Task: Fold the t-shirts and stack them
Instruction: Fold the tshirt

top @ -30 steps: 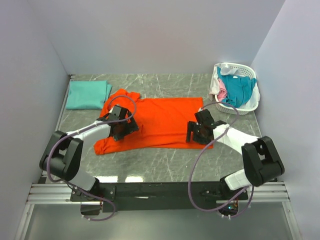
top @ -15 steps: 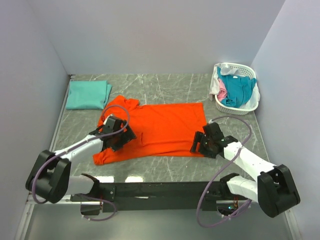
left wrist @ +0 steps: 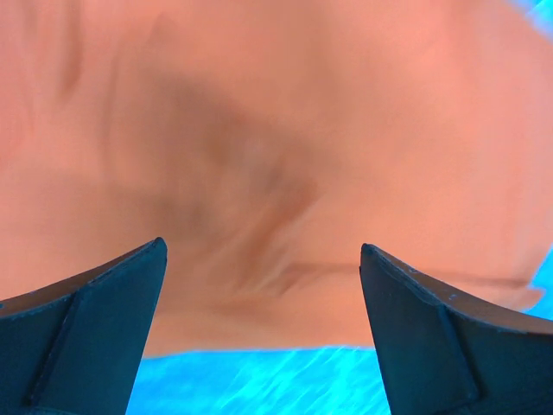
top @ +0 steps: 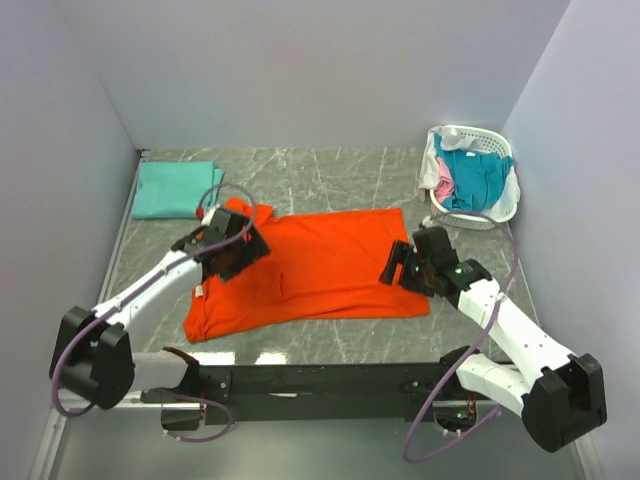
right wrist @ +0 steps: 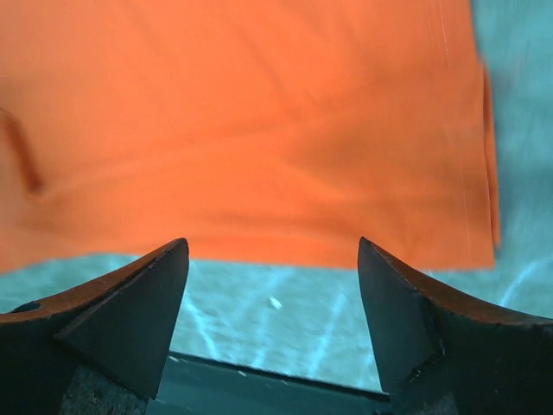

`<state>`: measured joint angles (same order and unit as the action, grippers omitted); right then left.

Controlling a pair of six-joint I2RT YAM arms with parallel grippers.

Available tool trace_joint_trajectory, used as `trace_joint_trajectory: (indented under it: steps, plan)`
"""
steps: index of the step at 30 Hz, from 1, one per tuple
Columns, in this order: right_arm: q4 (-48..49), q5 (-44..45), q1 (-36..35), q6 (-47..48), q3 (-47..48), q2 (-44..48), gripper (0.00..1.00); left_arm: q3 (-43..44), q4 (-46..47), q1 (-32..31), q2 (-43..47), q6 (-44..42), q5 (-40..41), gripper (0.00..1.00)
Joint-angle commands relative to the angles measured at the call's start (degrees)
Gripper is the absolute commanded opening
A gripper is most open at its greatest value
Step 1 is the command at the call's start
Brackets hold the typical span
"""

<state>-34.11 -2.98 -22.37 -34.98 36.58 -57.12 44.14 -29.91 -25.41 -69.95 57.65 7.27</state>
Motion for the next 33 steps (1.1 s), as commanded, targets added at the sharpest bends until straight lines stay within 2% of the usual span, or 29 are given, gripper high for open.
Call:
trace_joint_trajectory:
  steps: [1,5,8,9,14,17,20,24,27,33]
  plan:
    - [1.24,3.42,-0.13,2.72,6.92,-1.93,0.85,9.8,-1.64,1.76,-4.39,-3.94,6.26,0.99]
    - [1.85,7.46,0.48,3.08,13.24,-5.36,0.86,22.79,-1.29,6.59,-15.79,-7.28,4.25,0.99]
    - [2.73,7.47,1.27,4.04,15.79,-7.38,0.87,32.45,-1.2,9.58,-22.66,-8.86,2.58,0.99]
    - [2.73,7.38,1.45,4.31,16.33,-8.35,0.87,35.2,-1.9,10.55,-27.47,-9.04,2.05,0.99]
    - [2.38,7.12,3.3,5.45,17.3,-10.64,0.87,53.02,-8.23,11.96,-42.69,-10.27,3.0,0.99]
    - [2.29,6.59,4.79,5.98,16.86,-11.34,0.87,60.33,-11.92,12.57,-48.93,-10.62,2.93,0.99]
    - [2.47,5.71,5.93,6.59,16.25,-11.7,0.87,62.56,-11.5,12.84,-52.38,-10.89,2.14,0.94]
    - [2.91,4.39,6.99,7.12,15.72,-12.22,0.87,64.93,-11.57,12.93,-55.64,-10.54,3.27,0.81]
    - [2.73,4.04,7.6,7.65,15.54,-12.4,0.87,67.56,-14.11,13.02,-58.1,-10.45,4.33,0.78]
    - [3.0,3.16,8.75,7.91,14.57,-12.49,0.86,66.95,-12.54,13.45,-60.65,-10.36,4.6,0.74]
